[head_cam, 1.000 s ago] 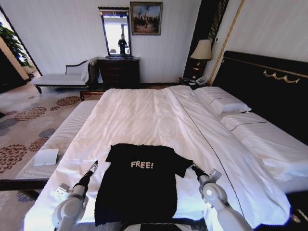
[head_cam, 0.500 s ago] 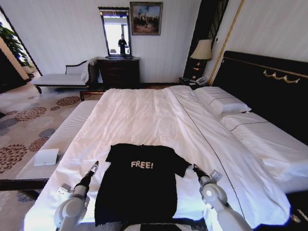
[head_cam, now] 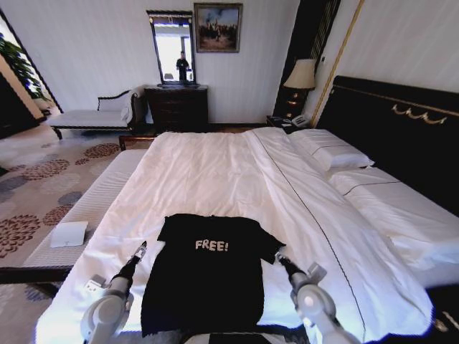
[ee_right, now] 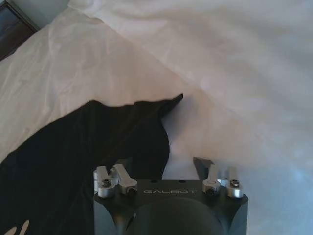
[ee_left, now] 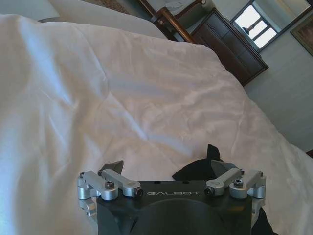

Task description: Fold the clothes on the bed.

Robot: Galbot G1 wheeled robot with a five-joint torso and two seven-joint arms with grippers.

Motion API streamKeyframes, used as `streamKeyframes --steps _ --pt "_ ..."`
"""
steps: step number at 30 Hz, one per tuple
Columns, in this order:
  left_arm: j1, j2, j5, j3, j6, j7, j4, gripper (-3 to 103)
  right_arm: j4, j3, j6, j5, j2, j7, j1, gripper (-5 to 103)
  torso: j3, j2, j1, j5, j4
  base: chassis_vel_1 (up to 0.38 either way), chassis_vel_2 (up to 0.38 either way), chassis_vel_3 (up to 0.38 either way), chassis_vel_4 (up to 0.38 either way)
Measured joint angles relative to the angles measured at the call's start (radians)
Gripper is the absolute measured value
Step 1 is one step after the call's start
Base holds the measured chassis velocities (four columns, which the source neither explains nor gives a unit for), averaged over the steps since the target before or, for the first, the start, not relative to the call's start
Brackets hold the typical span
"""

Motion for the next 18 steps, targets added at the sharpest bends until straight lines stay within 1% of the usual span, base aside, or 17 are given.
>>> streamKeyframes --steps 2,3,4,5,6,8,10,11,16,18 --pt "0.001 0.001 0.000 -0.003 -0.001 0.000 -0.001 100 -0.003 -0.003 0.000 -0.002 0.009 0.000 -0.007 78 0.000 0.000 0.000 0.0001 0.0000 0.000 0.000 0.000 0.000" --pt "0.001 0.001 0.000 -0.003 -0.001 0.000 -0.001 100 -0.003 -0.003 0.000 -0.002 0.009 0.000 -0.007 78 0.000 0.000 0.000 0.0001 0.0000 0.000 0.000 0.000 0.000" --pt "0.003 0.003 -0.001 -0.005 -0.001 0.000 -0.001 100 -0.002 -0.003 0.001 -0.002 0.011 0.000 -0.010 84 0.000 0.000 0.000 0.0001 0.0000 0.000 0.000 0.000 0.000" --pt "0.004 0.004 -0.002 -0.007 -0.002 0.000 -0.001 100 -0.002 -0.004 0.001 -0.002 0.011 -0.001 -0.011 84 0.000 0.000 0.000 0.0002 -0.0001 0.000 0.000 0.000 0.000" --pt "0.006 0.007 -0.003 -0.011 -0.003 0.000 -0.001 100 -0.002 -0.004 0.004 -0.002 0.013 -0.006 -0.011 95 0.000 0.000 0.000 0.0001 0.0000 0.000 0.000 0.000 0.000" --pt "0.007 0.007 -0.003 -0.012 -0.003 0.000 0.000 100 -0.002 -0.005 0.008 -0.002 0.014 -0.009 -0.010 95 0.000 0.000 0.000 0.0001 0.0000 0.000 0.000 0.000 0.000" --pt "0.008 0.008 -0.003 -0.013 -0.005 0.001 0.001 100 -0.002 -0.006 0.015 0.001 0.019 -0.015 -0.007 85 0.000 0.000 0.000 0.0001 0.0001 0.000 0.000 0.000 0.000" --pt "0.008 0.008 -0.003 -0.013 -0.005 0.001 0.001 100 -0.002 -0.006 0.015 0.001 0.019 -0.015 -0.007 85 0.000 0.000 0.000 0.0001 0.0001 0.000 0.000 0.000 0.000" --pt "0.006 0.002 -0.002 -0.011 -0.005 0.001 0.001 100 0.010 -0.011 0.016 0.001 0.025 -0.015 -0.015 58 0.000 0.000 0.000 0.0001 0.0000 0.000 0.000 0.000 0.000" --pt "0.006 0.001 -0.002 -0.011 -0.005 0.001 0.001 100 0.010 -0.011 0.016 0.001 0.025 -0.015 -0.016 58 0.000 0.000 0.000 0.0002 0.0000 0.000 0.000 0.000 0.000"
